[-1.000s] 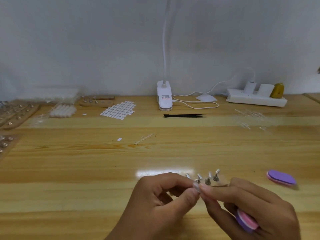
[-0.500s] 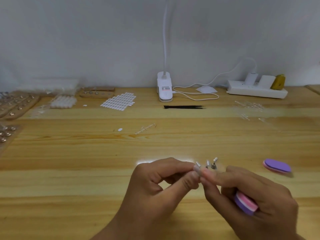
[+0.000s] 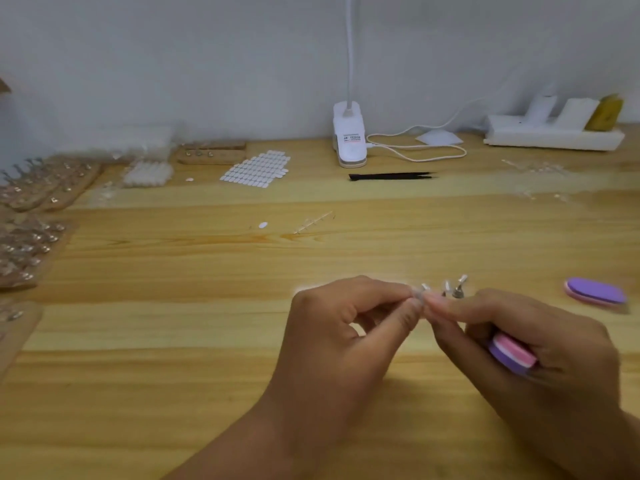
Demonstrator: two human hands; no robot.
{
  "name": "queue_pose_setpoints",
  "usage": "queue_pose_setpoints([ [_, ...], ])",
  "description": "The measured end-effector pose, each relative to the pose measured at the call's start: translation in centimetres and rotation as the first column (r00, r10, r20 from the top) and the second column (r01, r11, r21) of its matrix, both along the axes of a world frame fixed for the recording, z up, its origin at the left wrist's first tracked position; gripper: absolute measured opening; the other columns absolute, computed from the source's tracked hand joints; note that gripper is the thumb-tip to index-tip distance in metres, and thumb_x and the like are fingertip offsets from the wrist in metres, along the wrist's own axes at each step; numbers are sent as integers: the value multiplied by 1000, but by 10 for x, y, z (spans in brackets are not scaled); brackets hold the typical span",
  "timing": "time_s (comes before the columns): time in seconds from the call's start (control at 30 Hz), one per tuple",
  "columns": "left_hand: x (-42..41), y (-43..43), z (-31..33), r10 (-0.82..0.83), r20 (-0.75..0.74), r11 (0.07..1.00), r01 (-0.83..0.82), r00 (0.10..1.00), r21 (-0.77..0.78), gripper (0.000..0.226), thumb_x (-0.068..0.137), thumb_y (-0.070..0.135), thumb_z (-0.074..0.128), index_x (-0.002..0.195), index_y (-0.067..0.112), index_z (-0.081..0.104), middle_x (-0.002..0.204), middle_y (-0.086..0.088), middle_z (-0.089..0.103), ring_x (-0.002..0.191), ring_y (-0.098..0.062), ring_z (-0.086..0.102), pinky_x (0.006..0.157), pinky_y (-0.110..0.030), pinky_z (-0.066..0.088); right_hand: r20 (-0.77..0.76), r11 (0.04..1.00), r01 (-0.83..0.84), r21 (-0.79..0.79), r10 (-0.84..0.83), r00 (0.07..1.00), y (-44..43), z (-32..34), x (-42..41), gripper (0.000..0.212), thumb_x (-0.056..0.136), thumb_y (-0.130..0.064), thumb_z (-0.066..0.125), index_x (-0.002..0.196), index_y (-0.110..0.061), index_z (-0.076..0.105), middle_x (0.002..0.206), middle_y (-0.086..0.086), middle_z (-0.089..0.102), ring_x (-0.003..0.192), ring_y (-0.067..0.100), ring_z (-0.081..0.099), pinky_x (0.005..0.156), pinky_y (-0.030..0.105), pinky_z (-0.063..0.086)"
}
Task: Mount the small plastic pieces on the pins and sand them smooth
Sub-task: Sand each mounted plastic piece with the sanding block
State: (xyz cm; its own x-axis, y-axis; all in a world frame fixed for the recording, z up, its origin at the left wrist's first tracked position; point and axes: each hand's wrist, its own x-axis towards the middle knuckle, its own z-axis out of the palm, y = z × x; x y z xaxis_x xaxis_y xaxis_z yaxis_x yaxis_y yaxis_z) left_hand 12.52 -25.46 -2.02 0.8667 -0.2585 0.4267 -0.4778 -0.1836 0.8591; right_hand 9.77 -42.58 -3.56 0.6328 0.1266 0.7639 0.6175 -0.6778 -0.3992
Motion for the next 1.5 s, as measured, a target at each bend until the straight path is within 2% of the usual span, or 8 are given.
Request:
queue_pose_setpoints([
  [0.23, -1, 1, 1, -38, -33, 998, 36, 999, -42, 12, 86, 16, 73, 87, 26, 77, 77, 14, 74, 71, -5, 70, 62, -14, 51, -67, 996, -34, 83, 40, 997, 4, 7, -2, 12, 88, -26, 67, 98, -21, 66, 71, -24, 54, 62, -4, 51, 62, 2, 38],
  [0.47, -3, 0, 4, -121, -169, 991, 111, 978, -69, 36, 70, 30, 83, 105, 34, 74, 90, 13, 76, 82, -7, 72, 67, -20, 56, -224, 897, -22, 442, 134, 965, -4, 10, -1, 11, 85, -26, 71, 94, -30, 75, 53, -15, 48, 49, 1, 42, 54, 12, 37],
  [0.63, -5, 1, 6, -171, -195, 960, 119, 966, -254, 31, 70, 14, 85, 97, 28, 79, 88, 4, 77, 79, -10, 73, 67, -23, 58, -278, 847, -73, 526, 252, 927, -3, 8, 0, 5, 86, -33, 76, 91, -33, 79, 53, -17, 49, 52, 4, 43, 55, 16, 40],
  [0.8, -4, 2, 6, -140, -253, 971, 82, 957, -224, 24, 63, 17, 82, 87, 22, 78, 82, 0, 76, 75, -13, 73, 64, -27, 59, -339, 815, -171, 553, 408, 848, -11, 2, 5, 25, 84, -29, 60, 108, -36, 61, 63, -8, 46, 57, 7, 42, 59, 18, 40],
  [0.93, -4, 1, 6, -45, -233, 994, 20, 971, -111, 21, 63, 10, 80, 80, 21, 77, 76, 3, 74, 68, -10, 70, 60, -22, 56, -409, 908, -149, 391, 317, 856, -26, 0, 7, 40, 76, -18, 41, 104, -46, 47, 84, -11, 55, 72, 11, 47, 66, 35, 42],
  [1.1, -4, 0, 4, 11, -219, 1000, -17, 976, -24, 18, 60, 13, 80, 75, 21, 76, 71, 5, 73, 65, -9, 69, 58, -19, 54, -206, 991, -136, 6, 134, 969, -27, 4, 8, 28, 96, -21, 55, 123, -25, 59, 124, -4, 52, 119, 9, 54, 99, 13, 39],
  [1.37, -5, 0, 6, -13, -167, 999, 7, 986, -37, 24, 62, 10, 80, 81, 24, 77, 72, 4, 73, 64, -9, 70, 61, -17, 54, -100, 987, -154, -50, 148, 984, -26, 5, 12, 27, 91, -10, 70, 119, -9, 68, 107, 6, 67, 101, 21, 66, 85, 24, 53],
  [1.5, -4, -1, 8, -26, -186, 998, 16, 982, -54, 21, 61, 10, 80, 79, 21, 77, 70, 3, 73, 63, -10, 69, 60, -17, 53, -21, 993, -116, 19, 116, 993, -26, 7, 12, 30, 87, -10, 75, 117, -13, 68, 110, 4, 69, 104, 15, 68, 87, 26, 55],
])
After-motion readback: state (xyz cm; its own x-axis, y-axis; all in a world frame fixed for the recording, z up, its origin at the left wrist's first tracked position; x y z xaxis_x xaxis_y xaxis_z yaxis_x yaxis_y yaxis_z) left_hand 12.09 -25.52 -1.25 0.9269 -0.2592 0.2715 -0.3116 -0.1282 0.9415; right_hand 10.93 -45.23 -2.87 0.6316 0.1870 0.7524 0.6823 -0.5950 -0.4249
